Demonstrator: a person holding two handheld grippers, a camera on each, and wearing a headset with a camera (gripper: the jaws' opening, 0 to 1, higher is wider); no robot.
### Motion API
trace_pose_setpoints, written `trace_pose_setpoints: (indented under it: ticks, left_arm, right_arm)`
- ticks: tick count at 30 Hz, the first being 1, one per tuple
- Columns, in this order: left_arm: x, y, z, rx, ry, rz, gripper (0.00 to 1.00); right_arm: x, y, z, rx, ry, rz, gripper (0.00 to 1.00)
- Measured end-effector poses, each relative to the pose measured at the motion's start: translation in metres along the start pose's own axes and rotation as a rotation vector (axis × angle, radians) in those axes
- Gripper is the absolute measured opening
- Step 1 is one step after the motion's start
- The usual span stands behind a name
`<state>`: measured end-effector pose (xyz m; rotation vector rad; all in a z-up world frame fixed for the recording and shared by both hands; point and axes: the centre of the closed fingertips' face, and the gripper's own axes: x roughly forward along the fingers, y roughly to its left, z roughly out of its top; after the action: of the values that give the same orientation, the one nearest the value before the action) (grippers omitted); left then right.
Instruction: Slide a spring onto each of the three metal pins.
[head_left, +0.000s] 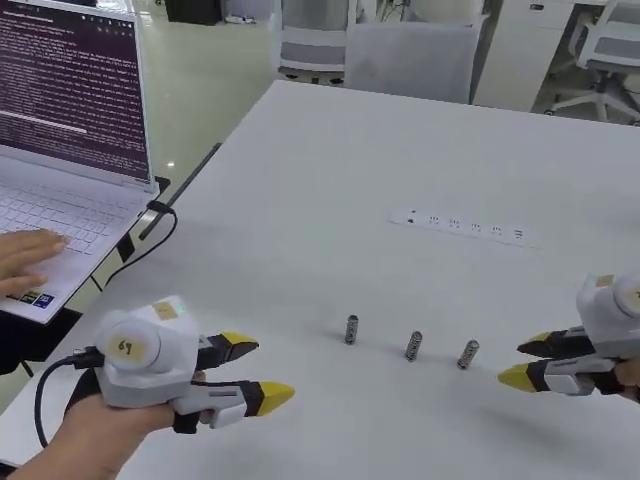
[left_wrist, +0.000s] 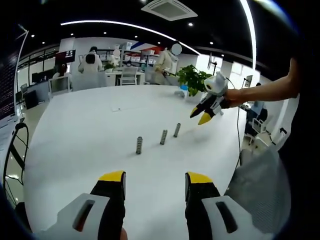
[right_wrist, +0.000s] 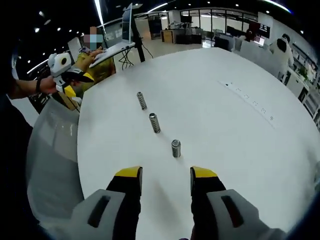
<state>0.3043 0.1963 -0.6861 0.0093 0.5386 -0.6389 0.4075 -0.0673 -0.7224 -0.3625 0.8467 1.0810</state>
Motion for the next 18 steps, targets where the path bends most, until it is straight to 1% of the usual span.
trace_pose_setpoints:
  ticks: [2, 5, 7, 11, 18]
  left_arm:
    - [0.000, 0.000, 0.001, 0.000, -0.002, 0.000, 0.42]
    - [0.001, -0.002, 0.001, 0.001, -0.001, -0.003, 0.42]
    - [0.001, -0.002, 0.000, 0.005, 0.001, -0.004, 0.42]
    - [0.000, -0.003, 0.002, 0.003, -0.003, -0.002, 0.43]
    - [-0.002, -0.003, 0.002, 0.005, -0.002, 0.000, 0.43]
  right_arm:
    - [-0.003, 0.004, -0.001, 0.016, -0.026, -0.005, 0.38]
    - [-0.009, 0.008, -0.003, 0.027, -0.057, -0.025, 0.39]
    - [-0.012, 0.013, -0.005, 0.043, -0.076, -0.022, 0.41]
    - [-0.016, 0.019, -0.011, 0.049, -0.086, -0.031, 0.44]
    - [-0.027, 0.029, -0.020, 0.075, -0.121, -0.046, 0.52]
